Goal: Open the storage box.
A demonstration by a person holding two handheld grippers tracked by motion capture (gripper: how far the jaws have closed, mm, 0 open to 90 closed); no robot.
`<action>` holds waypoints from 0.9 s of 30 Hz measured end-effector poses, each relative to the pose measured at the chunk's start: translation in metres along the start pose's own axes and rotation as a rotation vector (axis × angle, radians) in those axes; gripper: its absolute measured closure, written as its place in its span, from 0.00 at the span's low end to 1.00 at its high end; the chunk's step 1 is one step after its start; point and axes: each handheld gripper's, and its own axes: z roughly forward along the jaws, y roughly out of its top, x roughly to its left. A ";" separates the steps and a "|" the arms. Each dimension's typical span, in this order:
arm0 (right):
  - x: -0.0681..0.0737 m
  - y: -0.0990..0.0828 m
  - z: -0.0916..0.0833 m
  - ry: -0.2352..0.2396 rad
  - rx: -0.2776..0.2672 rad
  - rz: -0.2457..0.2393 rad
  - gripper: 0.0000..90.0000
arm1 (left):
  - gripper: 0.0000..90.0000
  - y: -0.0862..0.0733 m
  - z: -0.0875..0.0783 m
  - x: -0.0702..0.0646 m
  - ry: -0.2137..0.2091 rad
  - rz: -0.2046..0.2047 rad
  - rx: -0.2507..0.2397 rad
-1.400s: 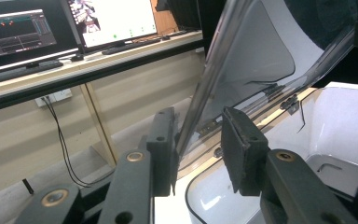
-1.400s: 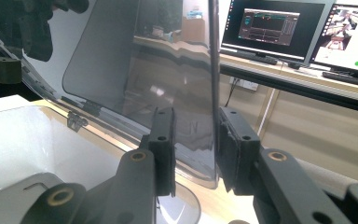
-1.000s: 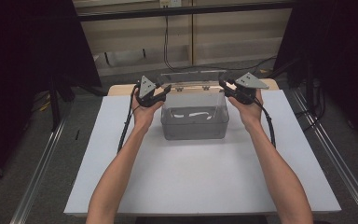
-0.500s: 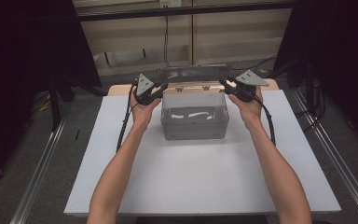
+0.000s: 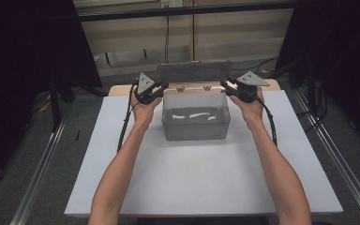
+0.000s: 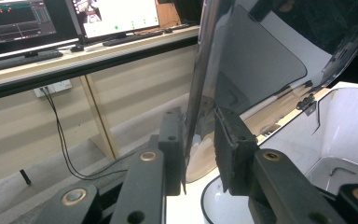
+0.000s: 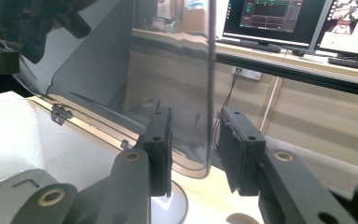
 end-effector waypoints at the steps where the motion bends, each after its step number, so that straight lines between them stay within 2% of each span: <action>1: 0.000 0.000 0.001 0.001 -0.001 0.002 0.73 | 0.82 0.000 0.000 0.001 -0.002 0.007 0.010; 3: 0.001 -0.003 0.003 0.005 0.001 0.005 0.73 | 0.82 0.001 0.001 0.000 0.000 -0.004 0.001; 6: -0.001 -0.007 0.006 0.001 0.015 0.006 0.74 | 0.83 0.002 0.001 0.002 -0.003 0.010 0.017; 9: -0.002 -0.009 0.007 0.004 0.020 0.011 0.74 | 0.83 0.003 0.002 0.003 -0.003 0.003 0.014; 20: -0.003 -0.010 0.016 0.005 0.044 0.014 0.76 | 0.84 0.003 0.003 0.005 -0.010 -0.017 0.011; 27: -0.002 -0.008 0.021 -0.001 0.041 0.016 0.71 | 0.85 0.003 0.003 0.006 -0.009 -0.018 0.016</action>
